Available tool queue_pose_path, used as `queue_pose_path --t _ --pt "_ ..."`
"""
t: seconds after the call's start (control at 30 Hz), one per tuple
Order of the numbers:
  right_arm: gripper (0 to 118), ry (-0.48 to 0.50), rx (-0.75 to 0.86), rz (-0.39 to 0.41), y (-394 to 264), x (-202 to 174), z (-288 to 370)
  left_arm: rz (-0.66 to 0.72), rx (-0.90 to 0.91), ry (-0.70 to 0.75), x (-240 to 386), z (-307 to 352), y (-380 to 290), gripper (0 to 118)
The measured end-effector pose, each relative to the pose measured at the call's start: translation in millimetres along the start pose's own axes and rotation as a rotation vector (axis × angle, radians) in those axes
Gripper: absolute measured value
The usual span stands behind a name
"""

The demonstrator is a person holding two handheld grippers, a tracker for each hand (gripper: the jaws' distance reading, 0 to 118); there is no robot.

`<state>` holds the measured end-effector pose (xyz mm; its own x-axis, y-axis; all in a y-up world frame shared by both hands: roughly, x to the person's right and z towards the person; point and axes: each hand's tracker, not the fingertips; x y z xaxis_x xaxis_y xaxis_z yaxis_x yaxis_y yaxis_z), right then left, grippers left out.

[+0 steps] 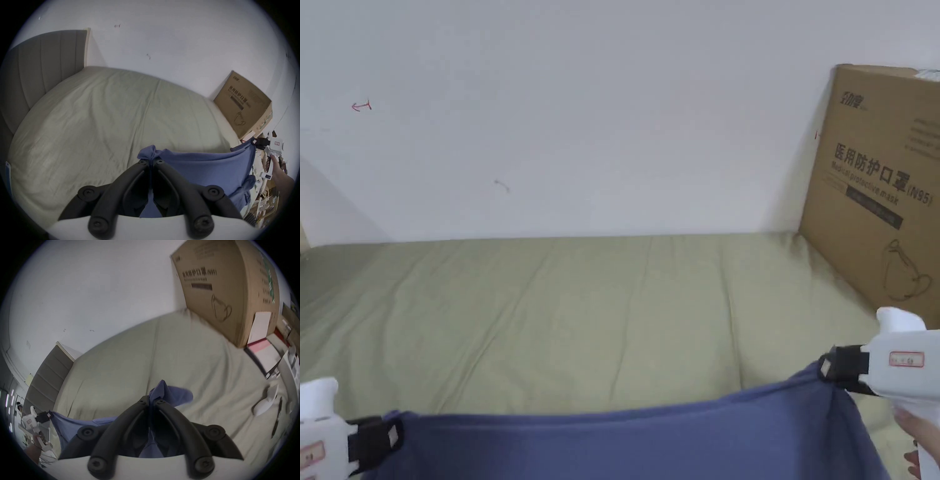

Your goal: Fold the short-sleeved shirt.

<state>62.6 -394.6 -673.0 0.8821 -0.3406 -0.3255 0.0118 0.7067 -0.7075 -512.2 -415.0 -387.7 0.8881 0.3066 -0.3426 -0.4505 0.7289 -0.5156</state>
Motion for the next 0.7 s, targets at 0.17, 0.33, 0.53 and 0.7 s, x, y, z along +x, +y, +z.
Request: queue_pose_path --t 0.17,0.33,0.53,0.7 --pt "3 0.050 -0.043 -0.002 -19.1 6.8 54.0 -0.098 -0.085 0.001 7.5 28.0 3.4 2" --pt "3 0.105 -0.213 -0.025 -71.5 18.2 110.4 -0.138 -0.275 -0.074 -3.5 63.5 -22.8 2" --pt "3 0.028 -0.516 0.108 -155.6 29.3 129.8 -0.148 -0.527 -0.085 -26.7 79.4 -88.5 2" --pt "3 -0.036 -0.625 0.157 -206.3 38.5 96.7 -0.115 -0.731 -0.059 -34.9 59.8 -145.8 4"
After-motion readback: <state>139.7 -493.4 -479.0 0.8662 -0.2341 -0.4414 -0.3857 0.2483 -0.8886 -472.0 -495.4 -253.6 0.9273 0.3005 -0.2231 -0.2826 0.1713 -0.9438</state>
